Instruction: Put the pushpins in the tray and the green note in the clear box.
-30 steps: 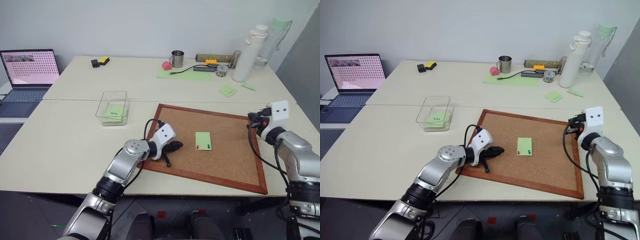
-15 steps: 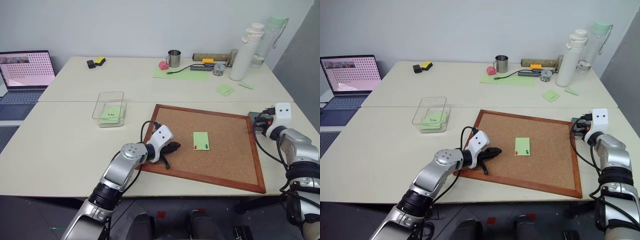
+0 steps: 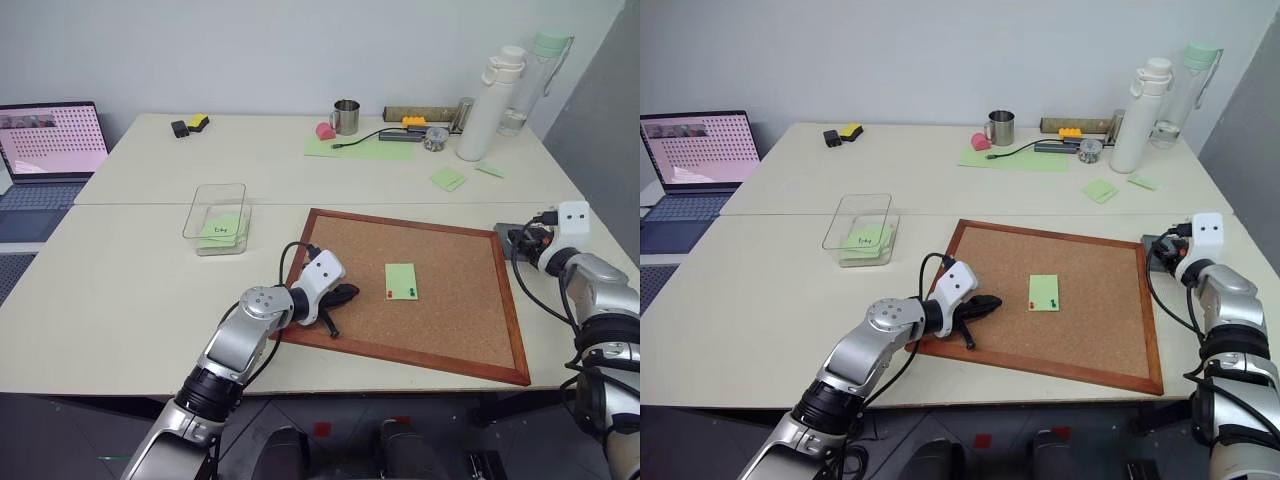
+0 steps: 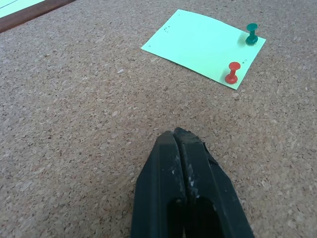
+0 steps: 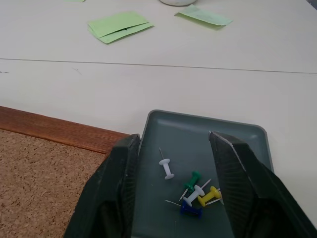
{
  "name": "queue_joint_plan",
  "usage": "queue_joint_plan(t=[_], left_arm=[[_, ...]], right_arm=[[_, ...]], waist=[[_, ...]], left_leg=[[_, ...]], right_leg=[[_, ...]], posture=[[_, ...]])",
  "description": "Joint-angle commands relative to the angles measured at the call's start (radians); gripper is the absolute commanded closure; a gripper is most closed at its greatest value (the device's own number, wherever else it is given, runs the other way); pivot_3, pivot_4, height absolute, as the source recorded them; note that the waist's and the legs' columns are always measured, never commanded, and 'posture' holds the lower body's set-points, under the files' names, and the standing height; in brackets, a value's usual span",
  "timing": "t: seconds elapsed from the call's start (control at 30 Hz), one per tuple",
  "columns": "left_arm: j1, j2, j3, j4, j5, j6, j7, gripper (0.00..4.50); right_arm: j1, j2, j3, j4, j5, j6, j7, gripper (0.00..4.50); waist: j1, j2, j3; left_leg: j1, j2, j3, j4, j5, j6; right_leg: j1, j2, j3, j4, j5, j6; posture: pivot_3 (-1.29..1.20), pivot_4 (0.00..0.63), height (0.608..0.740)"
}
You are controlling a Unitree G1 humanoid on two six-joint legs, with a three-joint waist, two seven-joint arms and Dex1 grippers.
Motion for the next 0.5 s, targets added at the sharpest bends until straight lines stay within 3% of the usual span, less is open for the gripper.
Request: queue_joint_plan(t=[0.03, 0.2, 0.33, 0.5], left_arm=[[0.016, 0.025, -0.001, 0.049, 0.021, 0.037, 0.005, 4.5], [0.01, 0.026, 0.001, 0.057, 0.019, 0.036, 0.001, 4.5], [0.009, 0.028, 0.002, 0.054, 0.017, 0.04, -0.002, 4.5], [0.007, 0.029, 0.0, 0.053, 0.016, 0.043, -0.009, 4.5]], right_arm=[[0.042, -0.008, -0.031, -0.172, 0.058, -0.014, 0.065, 2.23], [0.29, 0.041, 0.052, -0.673, 0.213, 0.175, 0.231, 2.23], [0.453, 0.065, 0.131, -0.994, 0.292, 0.311, 0.244, 2.23], [0.531, 0.107, 0.219, -1.125, 0.235, 0.322, 0.173, 2.23]], waist=[[0.0, 0.0, 0.0], [0.003, 0.0, 0.0], [0.003, 0.002, 0.0], [0.002, 0.001, -0.001]], left_leg=[[0.0, 0.0, 0.0, 0.0, 0.0, 0.0], [0.0, 0.001, -0.002, 0.0, 0.0, 0.0], [0.0, 0.001, -0.003, 0.0, 0.0, 0.0], [0.0, 0.001, -0.006, 0.001, 0.0, 0.0]], right_leg=[[0.0, 0.0, 0.0, 0.0, 0.0, 0.0], [0.0, 0.0, -0.001, 0.0, 0.0, 0.0], [0.0, 0.001, -0.002, 0.001, 0.0, 0.0], [0.0, 0.0, -0.001, 0.0, -0.002, 0.004]], posture=[[0.0, 0.15, 0.74], [0.0, 0.15, 0.74], [0.0, 0.15, 0.74], [0.0, 0.15, 0.74]])
